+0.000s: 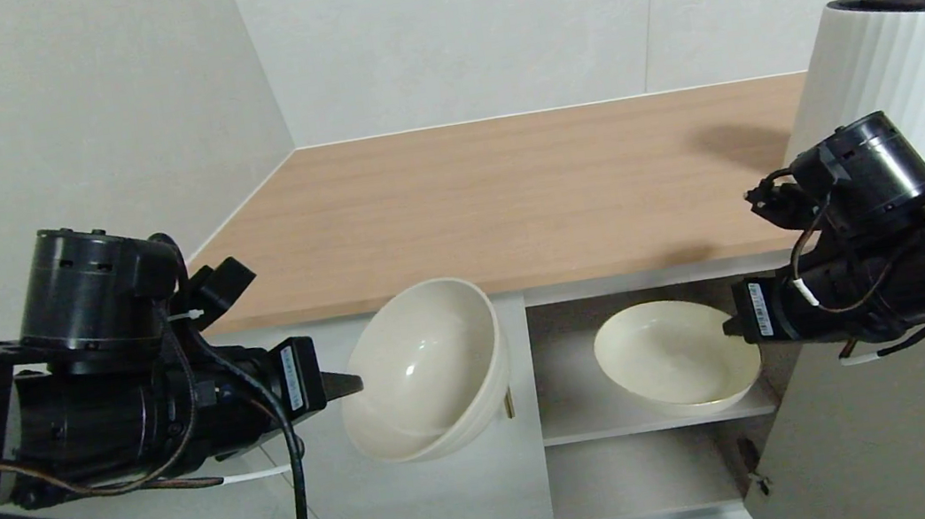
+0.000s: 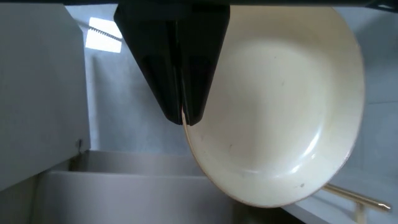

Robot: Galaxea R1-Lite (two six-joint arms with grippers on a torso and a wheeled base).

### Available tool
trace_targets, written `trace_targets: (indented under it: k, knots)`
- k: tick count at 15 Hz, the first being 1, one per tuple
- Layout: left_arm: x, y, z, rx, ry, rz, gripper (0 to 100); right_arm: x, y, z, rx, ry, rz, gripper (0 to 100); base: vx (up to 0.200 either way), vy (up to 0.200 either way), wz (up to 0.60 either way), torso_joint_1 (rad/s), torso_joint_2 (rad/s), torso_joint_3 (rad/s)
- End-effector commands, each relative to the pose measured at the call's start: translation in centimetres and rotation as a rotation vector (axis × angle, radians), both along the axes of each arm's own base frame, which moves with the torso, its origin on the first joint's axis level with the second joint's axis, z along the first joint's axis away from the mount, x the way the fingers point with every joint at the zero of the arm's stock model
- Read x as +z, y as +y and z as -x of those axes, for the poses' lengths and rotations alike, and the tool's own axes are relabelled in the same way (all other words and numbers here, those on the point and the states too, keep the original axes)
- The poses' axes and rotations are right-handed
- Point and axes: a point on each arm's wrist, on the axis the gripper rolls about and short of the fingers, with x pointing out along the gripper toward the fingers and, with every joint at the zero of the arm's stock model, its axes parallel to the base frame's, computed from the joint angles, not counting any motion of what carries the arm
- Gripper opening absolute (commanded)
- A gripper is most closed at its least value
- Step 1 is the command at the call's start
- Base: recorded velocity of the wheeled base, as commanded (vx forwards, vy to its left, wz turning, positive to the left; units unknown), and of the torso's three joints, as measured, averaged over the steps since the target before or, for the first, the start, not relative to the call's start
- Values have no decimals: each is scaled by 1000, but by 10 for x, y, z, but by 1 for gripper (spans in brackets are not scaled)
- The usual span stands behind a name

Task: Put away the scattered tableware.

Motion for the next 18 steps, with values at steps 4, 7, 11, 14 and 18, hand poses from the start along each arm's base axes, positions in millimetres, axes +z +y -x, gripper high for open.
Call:
trace_targets:
  k: [4,7,11,14,18]
  knots:
    - [0,0,0,-1,2,0,0,-4,1,-3,0,14,7,0,0,0,0,-181,466,294]
    - [-1,0,0,-1,3,-1,0,-6,2,-3,-1,17,10,0,0,0,0,-152,453,305]
    - [-1,0,0,-1,3,-1,0,-9,3,-5,0,28,14,0,0,0,0,-109,410,290]
    - [-1,0,0,-1,3,-1,0,-10,3,-6,-1,31,17,0,0,0,0,-23,85,59]
    - [-3,-1,-1,-1,10,-4,0,-25,9,-17,-2,56,28,0,0,0,0,0,0,0]
